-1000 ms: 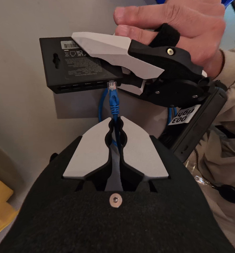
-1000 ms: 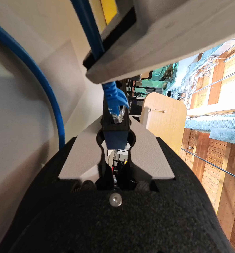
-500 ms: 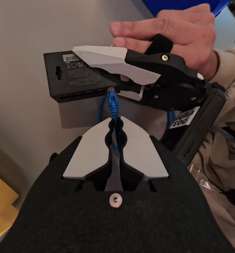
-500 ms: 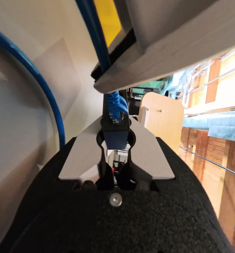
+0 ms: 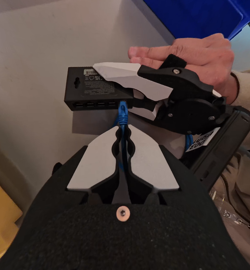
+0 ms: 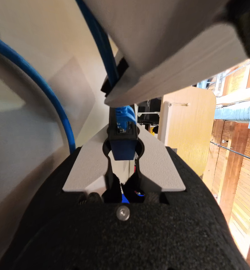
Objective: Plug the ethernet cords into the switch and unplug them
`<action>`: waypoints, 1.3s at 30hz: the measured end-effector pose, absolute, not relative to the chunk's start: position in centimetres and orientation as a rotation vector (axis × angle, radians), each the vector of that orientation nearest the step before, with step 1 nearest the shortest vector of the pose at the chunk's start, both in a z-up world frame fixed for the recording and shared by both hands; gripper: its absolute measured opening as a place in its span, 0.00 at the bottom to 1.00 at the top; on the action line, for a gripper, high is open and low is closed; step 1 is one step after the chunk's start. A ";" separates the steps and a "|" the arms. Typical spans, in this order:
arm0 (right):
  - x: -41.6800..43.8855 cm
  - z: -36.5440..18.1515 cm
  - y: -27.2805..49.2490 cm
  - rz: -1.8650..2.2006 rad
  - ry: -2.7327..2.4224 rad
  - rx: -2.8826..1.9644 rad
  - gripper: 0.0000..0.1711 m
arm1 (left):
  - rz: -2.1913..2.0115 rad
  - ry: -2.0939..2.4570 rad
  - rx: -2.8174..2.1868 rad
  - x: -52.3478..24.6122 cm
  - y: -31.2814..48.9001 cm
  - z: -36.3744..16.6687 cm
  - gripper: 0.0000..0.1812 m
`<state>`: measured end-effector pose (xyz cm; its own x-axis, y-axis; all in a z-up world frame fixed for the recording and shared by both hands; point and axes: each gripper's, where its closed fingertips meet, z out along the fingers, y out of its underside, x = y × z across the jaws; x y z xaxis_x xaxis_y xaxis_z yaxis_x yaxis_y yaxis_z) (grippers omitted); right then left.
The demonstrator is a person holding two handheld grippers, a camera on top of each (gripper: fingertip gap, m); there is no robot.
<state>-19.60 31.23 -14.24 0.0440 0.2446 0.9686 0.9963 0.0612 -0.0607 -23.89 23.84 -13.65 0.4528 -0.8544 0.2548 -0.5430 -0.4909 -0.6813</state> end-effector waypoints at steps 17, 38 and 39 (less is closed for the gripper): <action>-13.2 -11.6 34.5 -0.804 -1.075 -1.278 0.16 | -0.871 0.872 -1.844 -31.8 24.5 -6.1 0.20; -14.2 -13.3 35.2 -0.626 -1.094 -1.364 0.16 | -1.214 -0.267 -2.011 -52.6 31.2 -11.0 0.24; -14.2 -13.3 35.2 -0.625 -1.093 -1.365 0.16 | -1.213 -0.285 -2.041 -52.6 31.1 -11.6 0.27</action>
